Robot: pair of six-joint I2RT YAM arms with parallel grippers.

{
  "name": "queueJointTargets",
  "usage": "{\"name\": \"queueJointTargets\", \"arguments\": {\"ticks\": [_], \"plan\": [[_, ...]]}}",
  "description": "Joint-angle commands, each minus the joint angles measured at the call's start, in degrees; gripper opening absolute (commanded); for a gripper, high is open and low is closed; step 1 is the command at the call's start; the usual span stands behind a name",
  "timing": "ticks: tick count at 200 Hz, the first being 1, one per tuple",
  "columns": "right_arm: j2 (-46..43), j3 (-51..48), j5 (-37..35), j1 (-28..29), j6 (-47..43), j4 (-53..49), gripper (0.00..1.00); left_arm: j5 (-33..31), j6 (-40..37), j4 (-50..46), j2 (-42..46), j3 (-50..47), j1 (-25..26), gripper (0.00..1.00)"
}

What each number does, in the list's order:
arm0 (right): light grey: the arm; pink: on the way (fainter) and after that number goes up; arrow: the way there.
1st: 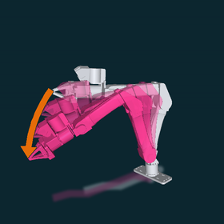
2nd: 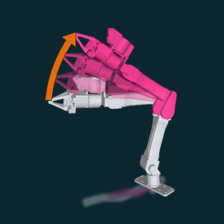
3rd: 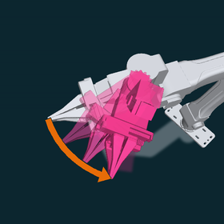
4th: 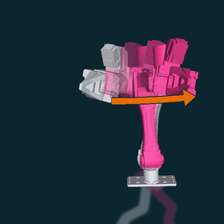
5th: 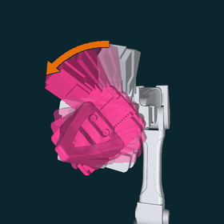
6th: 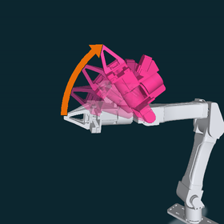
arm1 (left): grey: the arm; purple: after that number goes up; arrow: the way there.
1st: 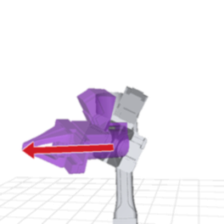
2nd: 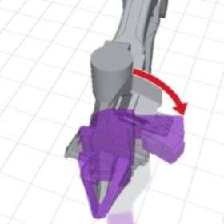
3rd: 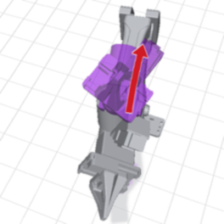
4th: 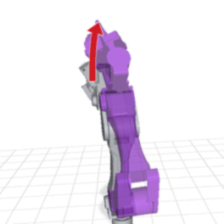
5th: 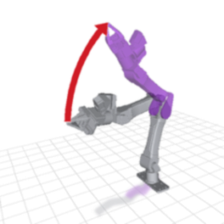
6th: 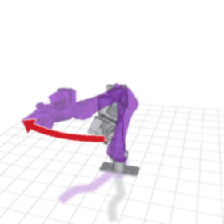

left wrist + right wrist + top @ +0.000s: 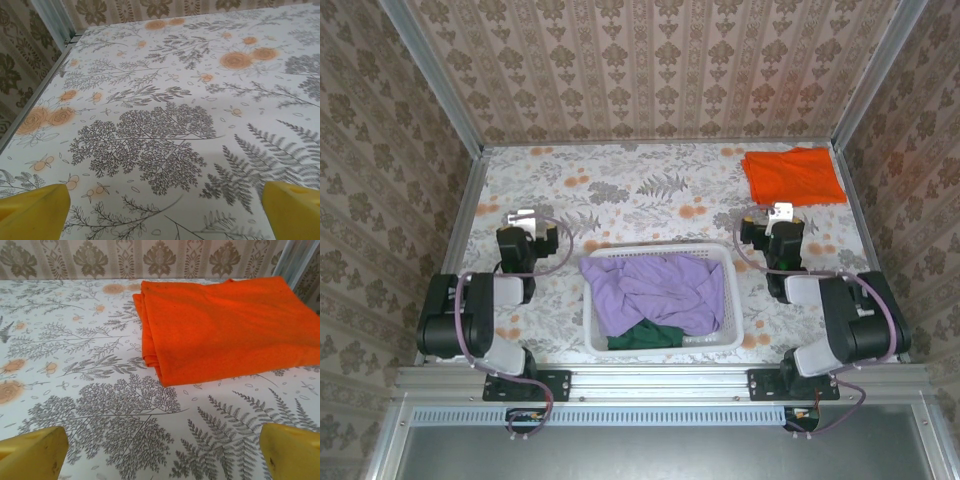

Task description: Fold and stack the t-shirts

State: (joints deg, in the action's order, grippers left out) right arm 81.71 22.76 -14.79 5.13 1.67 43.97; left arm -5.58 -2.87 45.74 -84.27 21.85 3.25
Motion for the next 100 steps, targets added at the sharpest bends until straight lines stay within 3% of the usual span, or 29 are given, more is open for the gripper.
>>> {"name": "queueJointTargets", "arguments": {"ticks": [1,17,31,54,66,89,100], "plan": [[-10.65,0.61,-4.67,1.82,-0.13,-6.64,1.00,-0.38,-3.58,-7.71,8.76,2.52,2.10,1.00],[-17.60,-0.80,-4.03,1.99,5.98,-10.02,1.00,0.61,-4.13,-8.75,14.40,3.26,4.19,1.00],[-23.66,0.25,-3.65,1.91,13.55,-18.85,1.00,2.15,-1.29,-9.22,18.67,4.29,5.12,1.00],[-30.56,1.41,3.55,1.91,18.09,-26.44,1.00,2.30,12.80,-15.96,23.76,8.16,5.53,1.00],[-33.87,0.10,3.28,1.92,25.03,-27.66,1.00,5.35,17.33,-18.45,24.76,9.89,5.53,1.00],[-40.37,-1.73,-2.97,1.82,40.87,-37.25,1.00,9.62,27.18,-13.33,27.11,6.57,5.45,1.00],[-42.55,-2.10,-0.99,1.18,41.23,-39.94,1.00,11.21,30.50,-6.66,27.75,2.97,5.45,1.00]]}}
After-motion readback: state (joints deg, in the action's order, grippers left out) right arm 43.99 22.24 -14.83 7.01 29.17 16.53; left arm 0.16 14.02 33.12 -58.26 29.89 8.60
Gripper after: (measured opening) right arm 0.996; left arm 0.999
